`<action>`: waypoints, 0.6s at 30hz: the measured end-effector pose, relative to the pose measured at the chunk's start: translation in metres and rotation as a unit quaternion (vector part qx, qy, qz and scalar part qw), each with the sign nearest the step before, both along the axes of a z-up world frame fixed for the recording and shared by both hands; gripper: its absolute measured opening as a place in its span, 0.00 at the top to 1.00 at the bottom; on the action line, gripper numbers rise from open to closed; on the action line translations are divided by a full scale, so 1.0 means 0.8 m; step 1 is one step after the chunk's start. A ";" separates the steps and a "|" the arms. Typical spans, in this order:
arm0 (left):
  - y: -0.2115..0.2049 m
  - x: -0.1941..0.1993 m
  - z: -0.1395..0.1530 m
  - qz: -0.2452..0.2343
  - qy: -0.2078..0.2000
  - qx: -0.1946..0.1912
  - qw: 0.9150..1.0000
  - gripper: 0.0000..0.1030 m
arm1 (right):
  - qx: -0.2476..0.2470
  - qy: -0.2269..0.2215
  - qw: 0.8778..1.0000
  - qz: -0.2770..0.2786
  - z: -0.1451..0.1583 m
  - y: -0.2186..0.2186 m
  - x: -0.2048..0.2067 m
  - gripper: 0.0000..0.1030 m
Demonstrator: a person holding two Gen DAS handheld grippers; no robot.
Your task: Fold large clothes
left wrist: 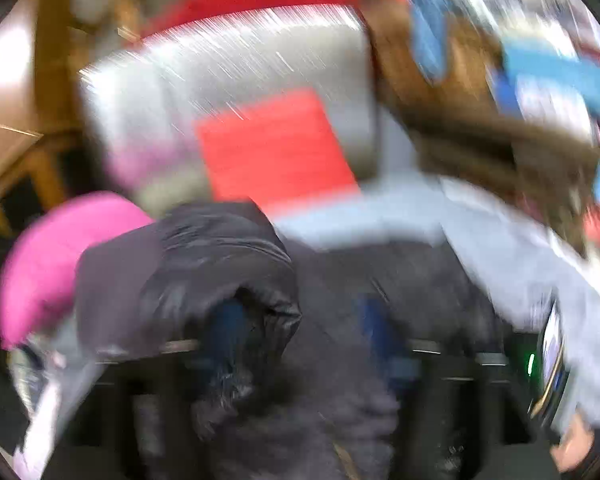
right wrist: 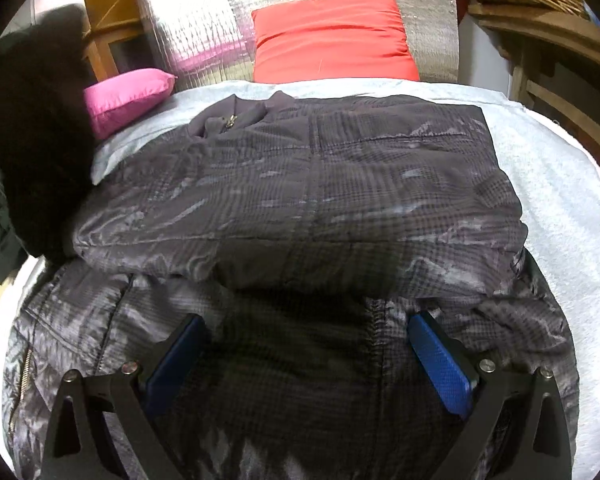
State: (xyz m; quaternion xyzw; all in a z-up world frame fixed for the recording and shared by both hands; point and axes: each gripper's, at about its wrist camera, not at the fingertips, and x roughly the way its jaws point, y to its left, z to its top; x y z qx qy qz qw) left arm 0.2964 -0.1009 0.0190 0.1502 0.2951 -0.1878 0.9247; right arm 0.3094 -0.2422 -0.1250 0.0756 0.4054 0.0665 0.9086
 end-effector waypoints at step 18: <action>0.214 -0.030 -0.026 0.242 -0.007 -0.142 0.960 0.14 | 0.013 -0.002 1.000 -0.004 0.008 -0.008 0.003 0.02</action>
